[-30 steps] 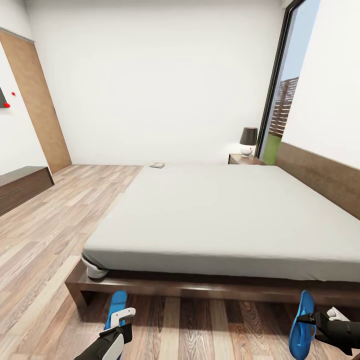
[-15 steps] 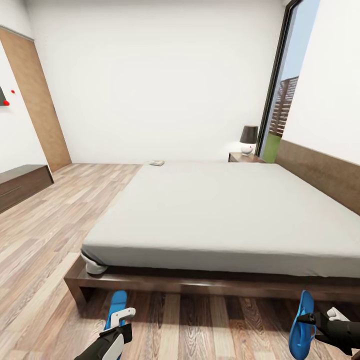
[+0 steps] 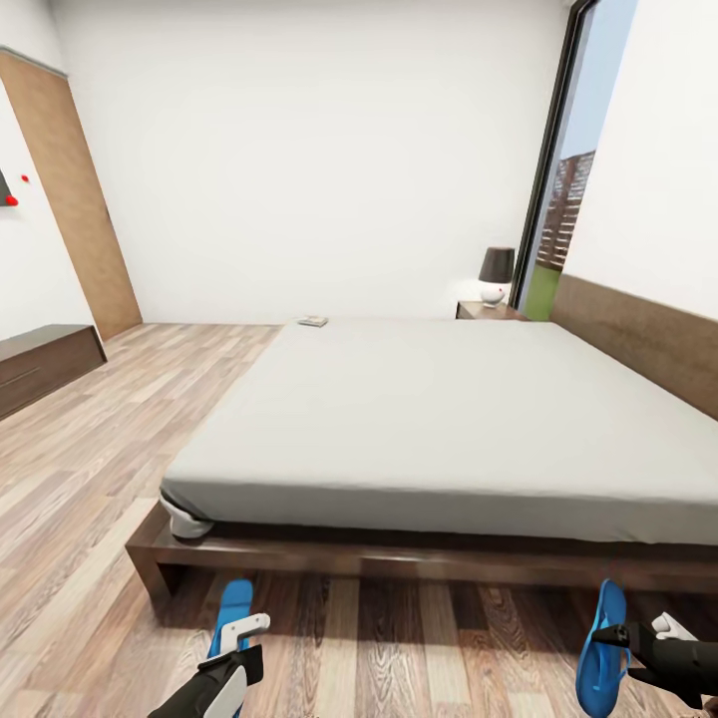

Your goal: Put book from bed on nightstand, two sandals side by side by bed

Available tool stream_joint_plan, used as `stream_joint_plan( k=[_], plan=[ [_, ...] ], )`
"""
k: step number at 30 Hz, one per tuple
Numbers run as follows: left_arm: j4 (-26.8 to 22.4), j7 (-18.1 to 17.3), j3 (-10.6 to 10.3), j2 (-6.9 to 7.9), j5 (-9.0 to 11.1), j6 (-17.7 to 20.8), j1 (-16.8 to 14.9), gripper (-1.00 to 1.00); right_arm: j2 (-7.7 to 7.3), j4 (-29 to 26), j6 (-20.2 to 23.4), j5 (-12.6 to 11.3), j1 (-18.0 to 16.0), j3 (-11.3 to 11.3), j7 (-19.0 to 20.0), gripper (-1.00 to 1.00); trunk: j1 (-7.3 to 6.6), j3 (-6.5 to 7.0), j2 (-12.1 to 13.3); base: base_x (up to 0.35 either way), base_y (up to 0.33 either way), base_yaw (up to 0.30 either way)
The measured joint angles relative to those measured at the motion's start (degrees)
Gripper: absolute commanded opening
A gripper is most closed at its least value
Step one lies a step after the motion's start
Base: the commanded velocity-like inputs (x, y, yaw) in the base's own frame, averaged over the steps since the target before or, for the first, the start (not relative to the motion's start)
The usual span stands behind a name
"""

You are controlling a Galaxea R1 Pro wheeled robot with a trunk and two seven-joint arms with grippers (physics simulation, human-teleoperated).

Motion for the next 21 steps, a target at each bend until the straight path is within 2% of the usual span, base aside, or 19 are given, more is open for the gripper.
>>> stream_joint_plan(
  k=[21],
  plan=[
    [-0.06,-0.03,0.11,0.03,-0.09,0.06,0.0,-1.0,-0.02,-0.13,0.01,-0.03,0.0,0.05,-0.04,-1.0,4.61,-3.77,-8.42,0.0,0.0,0.0]
  ],
)
